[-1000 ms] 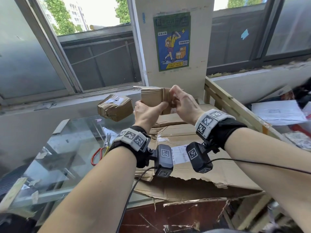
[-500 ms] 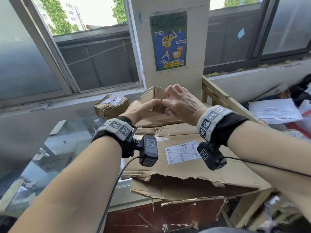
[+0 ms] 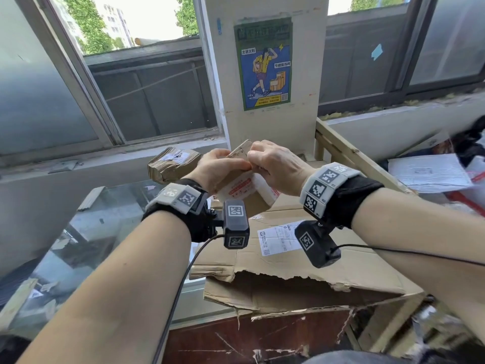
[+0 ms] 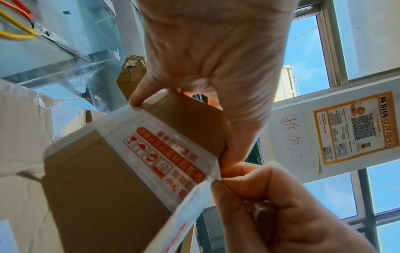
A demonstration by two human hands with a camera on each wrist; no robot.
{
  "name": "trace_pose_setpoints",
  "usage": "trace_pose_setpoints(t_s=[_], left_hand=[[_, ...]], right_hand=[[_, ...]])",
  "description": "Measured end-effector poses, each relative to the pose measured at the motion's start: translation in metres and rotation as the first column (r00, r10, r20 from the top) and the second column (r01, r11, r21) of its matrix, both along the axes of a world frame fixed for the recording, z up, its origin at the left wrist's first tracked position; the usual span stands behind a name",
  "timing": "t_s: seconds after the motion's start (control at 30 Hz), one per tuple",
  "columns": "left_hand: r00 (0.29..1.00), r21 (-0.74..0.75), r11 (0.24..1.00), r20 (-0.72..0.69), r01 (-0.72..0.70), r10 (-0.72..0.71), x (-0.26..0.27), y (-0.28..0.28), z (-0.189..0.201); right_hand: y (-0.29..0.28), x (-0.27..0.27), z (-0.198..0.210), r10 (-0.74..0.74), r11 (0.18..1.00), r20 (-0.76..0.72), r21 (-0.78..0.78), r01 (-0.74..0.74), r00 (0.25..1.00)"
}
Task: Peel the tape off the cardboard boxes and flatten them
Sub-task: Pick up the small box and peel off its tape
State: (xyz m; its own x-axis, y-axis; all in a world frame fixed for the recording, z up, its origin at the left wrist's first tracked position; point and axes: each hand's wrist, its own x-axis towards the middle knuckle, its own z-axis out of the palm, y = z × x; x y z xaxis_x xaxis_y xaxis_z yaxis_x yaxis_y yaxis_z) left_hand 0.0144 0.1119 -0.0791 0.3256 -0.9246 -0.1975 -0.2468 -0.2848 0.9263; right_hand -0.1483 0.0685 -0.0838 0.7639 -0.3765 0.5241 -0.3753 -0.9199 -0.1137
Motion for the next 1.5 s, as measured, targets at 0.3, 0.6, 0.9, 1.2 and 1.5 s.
trace_pose_setpoints(t_s=[0.3, 0.6, 0.9, 1.2, 1.5], left_hand=[[0.996, -0.058, 0.995, -0.039, -0.086, 0.084, 0.003, -0.007, -0.006], [0.994, -0.074, 0.993, 0.051, -0.091, 0.095, 0.001, -0.014, -0.016], [0.996, -0.087, 0.994, 0.038, -0.073, 0.077, 0.006, -0.012, -0.008], [0.921, 0.18, 0.944, 0.231, 0.277, -0.315, 0.015, 0.004, -0.021], [0.884, 0.174, 0.964, 0.391, 0.203, -0.257, 0.004, 0.009, -0.036]], right_hand=[[-0.003, 0.002, 0.004, -0.069, 0.994, -0.144, 0.074, 0.08, 0.987], [0.005, 0.005, 0.016, -0.071, 0.965, -0.336, 0.217, 0.15, 0.939], [0.008, 0.007, 0.015, -0.116, 0.934, -0.231, 0.306, 0.186, 0.966], [0.003, -0.002, 0.004, -0.159, 0.796, -0.161, 0.562, 0.223, 0.974], [-0.004, -0.002, -0.004, -0.102, 0.693, -0.2, 0.689, 0.213, 0.975]])
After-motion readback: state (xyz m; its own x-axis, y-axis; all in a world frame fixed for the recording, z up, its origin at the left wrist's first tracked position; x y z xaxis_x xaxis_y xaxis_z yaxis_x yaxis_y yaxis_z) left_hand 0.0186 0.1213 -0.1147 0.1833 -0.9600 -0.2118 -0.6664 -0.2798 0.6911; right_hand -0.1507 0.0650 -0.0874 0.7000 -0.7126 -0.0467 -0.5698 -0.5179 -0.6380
